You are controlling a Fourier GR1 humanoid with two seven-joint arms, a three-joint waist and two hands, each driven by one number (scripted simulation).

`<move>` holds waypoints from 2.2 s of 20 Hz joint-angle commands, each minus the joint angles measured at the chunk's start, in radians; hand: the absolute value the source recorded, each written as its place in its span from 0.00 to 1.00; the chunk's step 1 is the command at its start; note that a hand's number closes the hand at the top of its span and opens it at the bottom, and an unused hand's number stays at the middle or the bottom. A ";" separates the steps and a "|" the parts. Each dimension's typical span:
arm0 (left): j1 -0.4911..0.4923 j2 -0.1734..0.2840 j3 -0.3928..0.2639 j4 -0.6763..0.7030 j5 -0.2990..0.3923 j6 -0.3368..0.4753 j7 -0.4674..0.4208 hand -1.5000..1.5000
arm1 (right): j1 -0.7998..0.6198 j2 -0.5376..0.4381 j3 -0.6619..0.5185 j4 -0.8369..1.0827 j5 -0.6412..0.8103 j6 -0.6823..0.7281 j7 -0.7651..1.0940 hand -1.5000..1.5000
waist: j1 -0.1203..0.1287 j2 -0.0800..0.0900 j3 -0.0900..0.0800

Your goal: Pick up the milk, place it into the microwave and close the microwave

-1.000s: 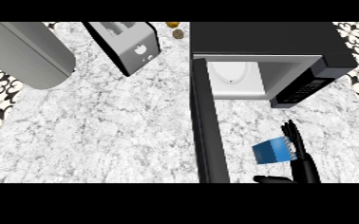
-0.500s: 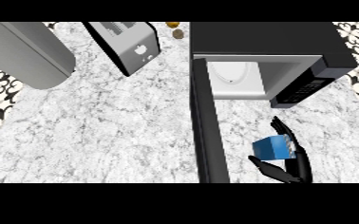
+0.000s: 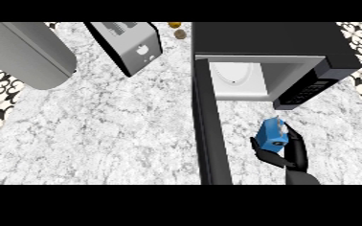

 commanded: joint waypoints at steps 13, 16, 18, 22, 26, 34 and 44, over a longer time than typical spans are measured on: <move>0.014 0.029 -0.034 -0.016 0.010 0.007 -0.031 0.00 | -0.217 -0.094 -0.082 0.267 -0.073 0.089 -0.166 1.00 | 0.009 0.004 0.002; 0.039 0.069 0.019 0.008 0.074 -0.044 -0.073 0.00 | -0.207 -0.079 -0.088 0.245 -0.092 0.102 -0.183 1.00 | 0.006 0.002 0.001; 0.018 0.065 0.007 0.034 0.070 -0.047 -0.068 0.00 | -0.141 -0.040 -0.051 0.145 -0.087 0.082 -0.145 1.00 | -0.008 -0.003 0.000; 0.003 0.043 -0.007 0.041 0.047 -0.017 -0.077 0.00 | -0.066 -0.060 -0.003 -0.021 -0.075 0.094 -0.079 1.00 | -0.016 -0.006 -0.001; 0.068 0.084 -0.073 -0.038 0.022 -0.008 -0.049 0.00 | 0.092 -0.066 0.018 -0.181 -0.103 0.151 -0.034 1.00 | -0.022 -0.006 -0.001; 0.037 0.071 -0.052 -0.011 0.033 0.012 -0.083 0.00 | 0.291 -0.088 0.101 -0.600 -0.151 0.249 0.205 1.00 | -0.016 -0.004 -0.001; 0.091 0.115 -0.036 -0.031 0.081 0.011 -0.115 0.00 | 0.360 0.050 0.200 -0.888 -0.267 0.263 0.428 1.00 | -0.005 -0.002 0.000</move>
